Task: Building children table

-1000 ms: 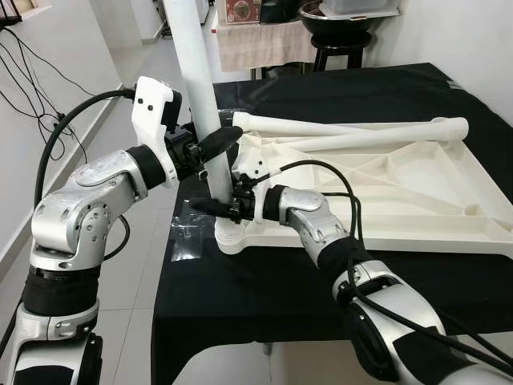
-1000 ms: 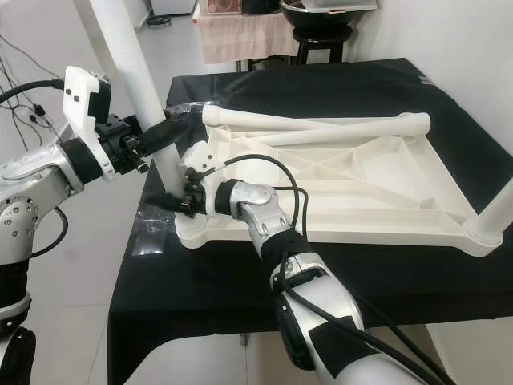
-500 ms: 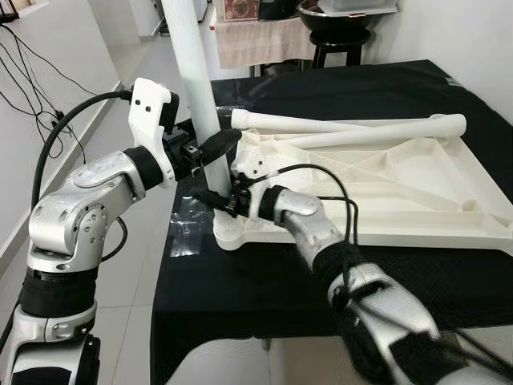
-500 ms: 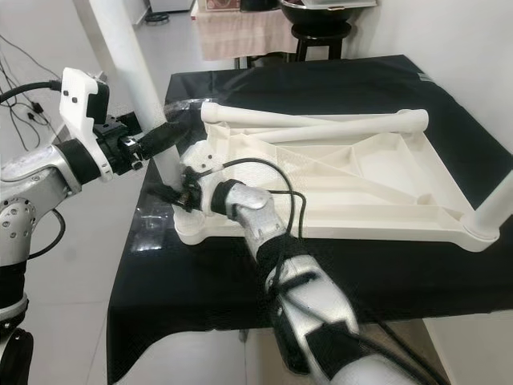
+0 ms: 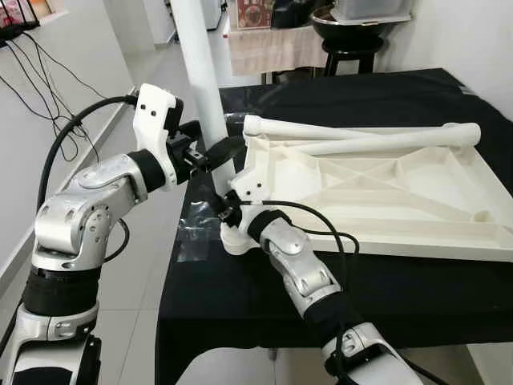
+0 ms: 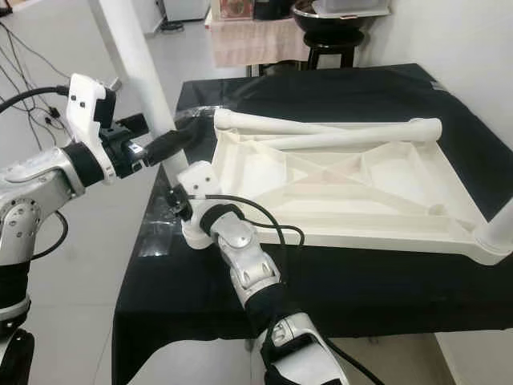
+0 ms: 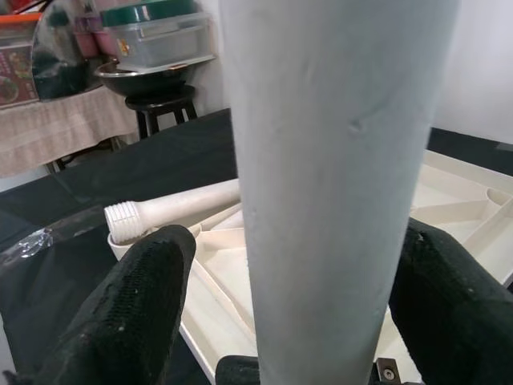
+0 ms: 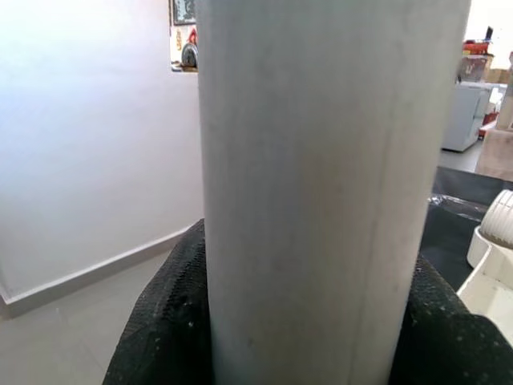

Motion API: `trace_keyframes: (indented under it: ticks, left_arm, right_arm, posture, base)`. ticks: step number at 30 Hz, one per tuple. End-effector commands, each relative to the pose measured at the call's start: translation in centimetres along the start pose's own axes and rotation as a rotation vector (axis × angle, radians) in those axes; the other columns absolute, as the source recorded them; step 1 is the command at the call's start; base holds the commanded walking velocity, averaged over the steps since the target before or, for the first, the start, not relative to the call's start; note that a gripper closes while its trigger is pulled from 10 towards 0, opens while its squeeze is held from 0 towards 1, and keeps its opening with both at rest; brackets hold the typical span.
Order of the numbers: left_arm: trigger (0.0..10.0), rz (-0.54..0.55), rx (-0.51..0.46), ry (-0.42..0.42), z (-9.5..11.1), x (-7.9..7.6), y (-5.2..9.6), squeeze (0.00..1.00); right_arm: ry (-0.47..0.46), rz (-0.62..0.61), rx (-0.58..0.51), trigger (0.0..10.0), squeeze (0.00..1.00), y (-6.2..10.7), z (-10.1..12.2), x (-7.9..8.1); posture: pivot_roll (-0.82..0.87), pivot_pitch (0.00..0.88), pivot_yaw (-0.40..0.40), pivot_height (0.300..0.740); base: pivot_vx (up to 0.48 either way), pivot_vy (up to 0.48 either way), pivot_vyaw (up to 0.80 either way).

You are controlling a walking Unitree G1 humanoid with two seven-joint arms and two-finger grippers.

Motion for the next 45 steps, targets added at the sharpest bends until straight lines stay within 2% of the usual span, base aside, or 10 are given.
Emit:
trace_keyframes:
  ticks: [1, 2, 3, 13, 14, 15, 16, 25, 26, 45]
  left_arm:
    - [10.0, 0.006, 0.014, -0.006, -0.2, 0.2, 0.3, 0.0]
    - [10.0, 0.006, 0.014, -0.006, -0.2, 0.2, 0.3, 0.0]
    - [0.0, 0.0, 0.015, -0.005, -0.2, 0.2, 0.4, 0.0]
    - [0.0, -0.036, 0.02, -0.029, -0.1, -0.2, 0.3, 0.0]
    - [0.0, -0.04, 0.019, -0.029, -0.1, -0.3, 0.2, 0.0]
    - [0.0, -0.04, 0.019, -0.029, -0.1, -0.3, 0.2, 0.0]
    - [0.0, -0.041, 0.018, -0.028, -0.1, -0.3, 0.2, 0.0]
    - [0.0, -0.054, 0.021, -0.02, -0.6, -0.7, 0.3, 0.0]
    - [0.0, -0.057, 0.021, -0.018, -0.6, -0.8, 0.4, 0.0]
    - [0.0, -0.061, 0.031, -0.014, -0.8, -1.1, 0.6, 0.0]
  right_arm:
    - [-0.066, 0.085, 0.107, 0.0, 0.0, -0.3, -1.1, 4.6]
    - [-0.066, 0.085, 0.107, 0.0, 0.0, -0.3, -1.1, 4.6]
    - [-0.068, 0.083, 0.109, 0.0, 0.0, -0.2, -0.9, 4.7]
    - [-0.064, 0.102, 0.094, 0.0, 0.0, 0.0, -0.8, 4.7]
    - [-0.058, 0.103, 0.08, 10.0, 0.0, -0.1, -1.0, 3.6]
    - [-0.058, 0.103, 0.08, 10.0, 0.0, -0.1, -1.0, 3.6]
    - [-0.075, 0.153, 0.07, 10.0, 1.0, -0.1, -1.2, 3.0]
    - [-0.043, 0.483, -0.085, 10.0, 1.0, 1.1, -1.1, 0.1]
    - [-0.023, 0.493, -0.081, 10.0, 0.0, 1.0, -1.2, -0.4]
    - [-0.073, 0.542, -0.113, 0.0, 0.0, -0.5, 0.2, -1.6]
  posture:
    - [0.01, 0.073, 0.062, 0.74]
    - [0.01, 0.073, 0.062, 0.74]
    - [0.01, 0.072, 0.062, 0.74]
    - [0.01, 0.063, 0.062, 0.74]
    - [0.01, 0.062, 0.062, 0.74]
    - [0.01, 0.062, 0.062, 0.74]
    - [0.01, 0.063, 0.061, 0.74]
    - [0.01, 0.063, 0.063, 0.74]
    - [0.01, 0.067, 0.064, 0.74]
    - [0.03, 0.089, 0.061, 0.74]
  base:
    - [0.0, 0.0, 0.0]
    - [0.0, 0.0, 0.0]
    - [0.0, 0.0, 0.0]
    - [0.0, 0.0, 0.0]
    - [0.0, 0.0, 0.0]
    - [0.0, 0.0, 0.0]
    - [0.0, 0.0, 0.0]
    - [0.0, 0.0, 0.0]
    - [0.0, 0.0, 0.0]
    - [0.0, 0.0, 0.0]
Point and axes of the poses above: a point about 5 cm out from each wrist's last joint towards the gripper, its own y axis pointing back from the gripper into the wrist, its own z axis along the axis of the wrist's last joint, x = y × z, the point moved 3 cm from there along -y, pointing out of the wrist towards the gripper, and after that the axes turned 15 degrees about y, right-handed, at the moved point
